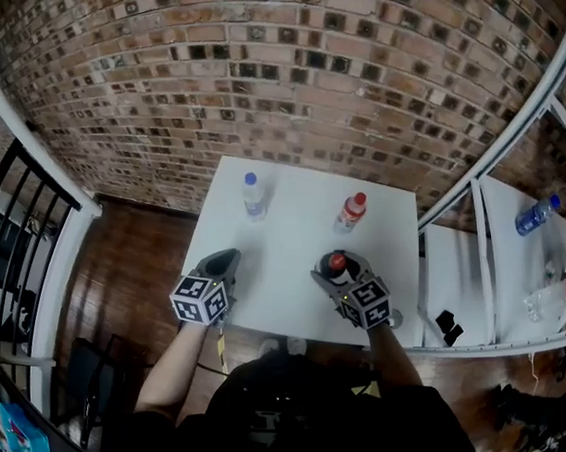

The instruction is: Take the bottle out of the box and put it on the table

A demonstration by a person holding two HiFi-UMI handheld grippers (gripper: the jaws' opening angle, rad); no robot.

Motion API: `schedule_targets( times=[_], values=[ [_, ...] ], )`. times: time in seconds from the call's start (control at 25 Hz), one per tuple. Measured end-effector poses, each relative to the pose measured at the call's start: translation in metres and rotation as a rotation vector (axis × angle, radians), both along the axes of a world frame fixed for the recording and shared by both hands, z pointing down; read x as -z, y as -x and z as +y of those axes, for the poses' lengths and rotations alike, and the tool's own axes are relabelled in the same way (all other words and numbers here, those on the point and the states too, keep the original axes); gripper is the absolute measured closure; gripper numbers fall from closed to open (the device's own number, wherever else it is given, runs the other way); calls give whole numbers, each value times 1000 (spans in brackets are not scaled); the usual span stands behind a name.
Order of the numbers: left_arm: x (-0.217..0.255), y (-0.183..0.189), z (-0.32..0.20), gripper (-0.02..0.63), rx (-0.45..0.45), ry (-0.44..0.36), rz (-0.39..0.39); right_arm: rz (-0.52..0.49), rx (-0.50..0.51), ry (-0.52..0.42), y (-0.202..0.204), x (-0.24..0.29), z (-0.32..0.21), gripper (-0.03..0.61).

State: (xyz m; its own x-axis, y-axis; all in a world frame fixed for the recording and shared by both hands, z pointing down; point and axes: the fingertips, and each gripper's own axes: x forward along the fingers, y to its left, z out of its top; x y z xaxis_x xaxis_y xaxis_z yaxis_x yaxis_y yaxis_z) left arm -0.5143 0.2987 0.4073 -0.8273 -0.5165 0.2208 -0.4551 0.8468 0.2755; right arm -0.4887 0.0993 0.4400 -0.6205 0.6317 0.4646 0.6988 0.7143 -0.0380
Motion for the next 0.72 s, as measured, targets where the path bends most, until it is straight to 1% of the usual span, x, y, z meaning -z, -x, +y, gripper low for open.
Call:
schedule_targets(
  times=[0.24,0.36,0.6,0.72],
  values=[
    [-26,-1,18,575,58,34,69,60,61,-8,19,-36,23,252],
    [-39,1,26,575,86,43,101,79,68,-10,29,-55,29,252],
    [-66,-2,28,575,100,53,156,124,71,-12,41,-92,31,252],
    [-77,-2,28,575,99,57,177,120,77,-27,45,-105,33,252]
  ],
)
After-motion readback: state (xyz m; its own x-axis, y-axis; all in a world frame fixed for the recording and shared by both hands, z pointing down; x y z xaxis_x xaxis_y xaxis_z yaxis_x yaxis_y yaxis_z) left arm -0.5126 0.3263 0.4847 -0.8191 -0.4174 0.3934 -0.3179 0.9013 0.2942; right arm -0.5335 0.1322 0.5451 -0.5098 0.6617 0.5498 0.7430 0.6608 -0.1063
